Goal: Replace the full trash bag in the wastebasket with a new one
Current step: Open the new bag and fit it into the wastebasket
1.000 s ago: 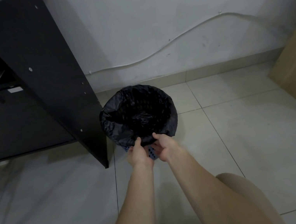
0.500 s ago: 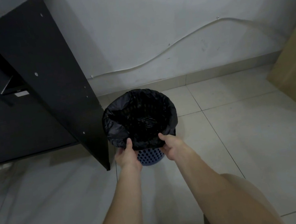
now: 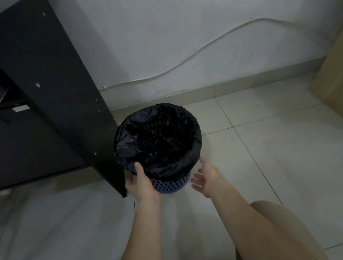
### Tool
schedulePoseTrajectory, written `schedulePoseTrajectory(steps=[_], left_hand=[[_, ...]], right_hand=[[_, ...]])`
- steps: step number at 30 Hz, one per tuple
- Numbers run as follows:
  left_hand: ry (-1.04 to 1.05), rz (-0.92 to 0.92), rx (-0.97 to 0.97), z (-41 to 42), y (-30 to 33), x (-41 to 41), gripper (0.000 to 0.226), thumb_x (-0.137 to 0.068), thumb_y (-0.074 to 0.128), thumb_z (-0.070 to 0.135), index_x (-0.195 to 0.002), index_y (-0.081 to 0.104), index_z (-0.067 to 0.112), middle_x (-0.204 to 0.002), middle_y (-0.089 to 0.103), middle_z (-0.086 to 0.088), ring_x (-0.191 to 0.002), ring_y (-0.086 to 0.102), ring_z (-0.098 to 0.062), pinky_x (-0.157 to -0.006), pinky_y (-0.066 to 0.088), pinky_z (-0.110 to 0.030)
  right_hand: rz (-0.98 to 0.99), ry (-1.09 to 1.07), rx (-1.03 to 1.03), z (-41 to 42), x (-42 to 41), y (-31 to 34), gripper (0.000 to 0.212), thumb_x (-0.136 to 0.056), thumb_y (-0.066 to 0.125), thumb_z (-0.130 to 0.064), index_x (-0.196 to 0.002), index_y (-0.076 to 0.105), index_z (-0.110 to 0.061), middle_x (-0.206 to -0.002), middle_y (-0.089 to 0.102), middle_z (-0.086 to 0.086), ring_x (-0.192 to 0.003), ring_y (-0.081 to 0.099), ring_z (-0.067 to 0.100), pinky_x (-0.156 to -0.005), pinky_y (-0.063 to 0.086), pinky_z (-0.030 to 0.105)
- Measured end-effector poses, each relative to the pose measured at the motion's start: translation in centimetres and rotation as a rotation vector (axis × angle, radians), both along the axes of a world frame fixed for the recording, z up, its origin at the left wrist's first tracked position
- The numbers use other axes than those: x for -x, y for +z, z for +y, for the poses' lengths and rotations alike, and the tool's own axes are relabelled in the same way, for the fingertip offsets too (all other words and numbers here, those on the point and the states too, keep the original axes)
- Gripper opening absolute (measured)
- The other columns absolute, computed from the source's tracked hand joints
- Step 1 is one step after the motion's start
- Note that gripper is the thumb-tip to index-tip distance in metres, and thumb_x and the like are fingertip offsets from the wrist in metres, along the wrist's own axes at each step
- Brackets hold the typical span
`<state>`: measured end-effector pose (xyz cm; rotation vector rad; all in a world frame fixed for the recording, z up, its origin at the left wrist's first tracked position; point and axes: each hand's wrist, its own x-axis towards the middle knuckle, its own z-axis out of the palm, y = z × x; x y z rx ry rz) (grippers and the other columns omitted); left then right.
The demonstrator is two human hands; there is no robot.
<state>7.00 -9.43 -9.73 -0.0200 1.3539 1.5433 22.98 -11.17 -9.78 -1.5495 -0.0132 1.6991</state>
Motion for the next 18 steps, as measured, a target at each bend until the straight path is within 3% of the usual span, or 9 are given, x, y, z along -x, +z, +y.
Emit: schedulePoseTrajectory(steps=[2, 4, 7, 9, 11, 14, 18], left_hand=[[-0.034, -0.024, 0.015, -1.5, -0.8, -1.7, 0.052, -0.101, 0.055, 0.037, -0.147, 0.041, 0.017, -0.135, 0.056, -0.003, -0.116, 0.057, -0.022, -0.095, 0.048, -0.036], [-0.097, -0.121, 0.024, -3.5, -1.8, -3.9, 0.040, -0.104, 0.047, 0.031, -0.138, 0.053, 0.012, -0.129, 0.061, -0.006, -0.110, 0.059, -0.020, -0.098, 0.047, -0.035], [-0.095, -0.215, 0.030, -4.1, -2.5, -5.1, 0.019, -0.102, 0.048, 0.016, -0.113, 0.062, 0.008, -0.113, 0.062, -0.008, -0.089, 0.059, -0.015, -0.085, 0.047, -0.027], [-0.082, -0.242, -0.005, -3.4, -2.6, -5.0, 0.019, -0.103, 0.048, 0.011, -0.117, 0.060, 0.007, -0.112, 0.064, -0.009, -0.096, 0.061, -0.016, -0.084, 0.049, -0.028], [-0.080, -0.276, -0.015, -2.9, -2.6, -4.7, 0.025, -0.106, 0.045, 0.011, -0.128, 0.055, 0.006, -0.117, 0.064, -0.011, -0.110, 0.061, -0.022, -0.094, 0.049, -0.033], [-0.075, -0.394, 0.015, -2.5, -2.8, -4.6, 0.040, -0.110, 0.034, 0.014, -0.148, 0.039, 0.005, -0.141, 0.053, -0.016, -0.130, 0.052, -0.030, -0.112, 0.039, -0.042], [-0.037, -0.494, 0.031, -1.0, -2.9, -5.0, 0.037, -0.110, 0.035, 0.013, -0.142, 0.044, -0.002, -0.140, 0.052, -0.018, -0.131, 0.050, -0.029, -0.108, 0.043, -0.040]], right_hand=[[-0.001, -0.066, 0.024, 0.8, -0.3, -0.5, 0.045, -0.097, 0.055, -0.050, -0.122, 0.052, -0.013, -0.098, 0.058, 0.006, -0.082, 0.060, 0.022, -0.074, 0.051, 0.039], [0.129, -0.083, 0.002, 1.7, 0.1, -0.4, 0.042, -0.096, 0.057, -0.049, -0.107, 0.053, -0.009, -0.098, 0.061, 0.009, -0.084, 0.063, 0.024, -0.067, 0.052, 0.038], [0.224, -0.062, -0.028, 3.0, 1.0, -0.5, 0.034, -0.097, 0.060, -0.041, -0.093, 0.062, -0.007, -0.092, 0.067, 0.011, -0.080, 0.065, 0.024, -0.053, 0.054, 0.031], [0.170, -0.060, -0.016, 3.5, 1.2, -0.8, 0.023, -0.096, 0.062, -0.029, -0.086, 0.064, -0.008, -0.076, 0.069, 0.008, -0.071, 0.064, 0.019, -0.047, 0.049, 0.027], [0.139, -0.097, 0.005, 3.4, 1.1, -1.2, 0.021, -0.099, 0.057, -0.023, -0.084, 0.063, -0.009, -0.068, 0.068, 0.003, -0.068, 0.062, 0.016, -0.050, 0.047, 0.028], [0.319, -0.237, -0.061, 3.0, 0.5, -2.4, 0.031, -0.107, 0.043, -0.023, -0.090, 0.061, -0.005, -0.086, 0.066, 0.008, -0.080, 0.060, 0.021, -0.067, 0.048, 0.033], [0.414, -0.285, -0.162, 3.1, 0.3, -2.8, 0.026, -0.107, 0.039, -0.013, -0.104, 0.060, 0.003, -0.086, 0.072, 0.016, -0.078, 0.066, 0.025, -0.066, 0.057, 0.033]])
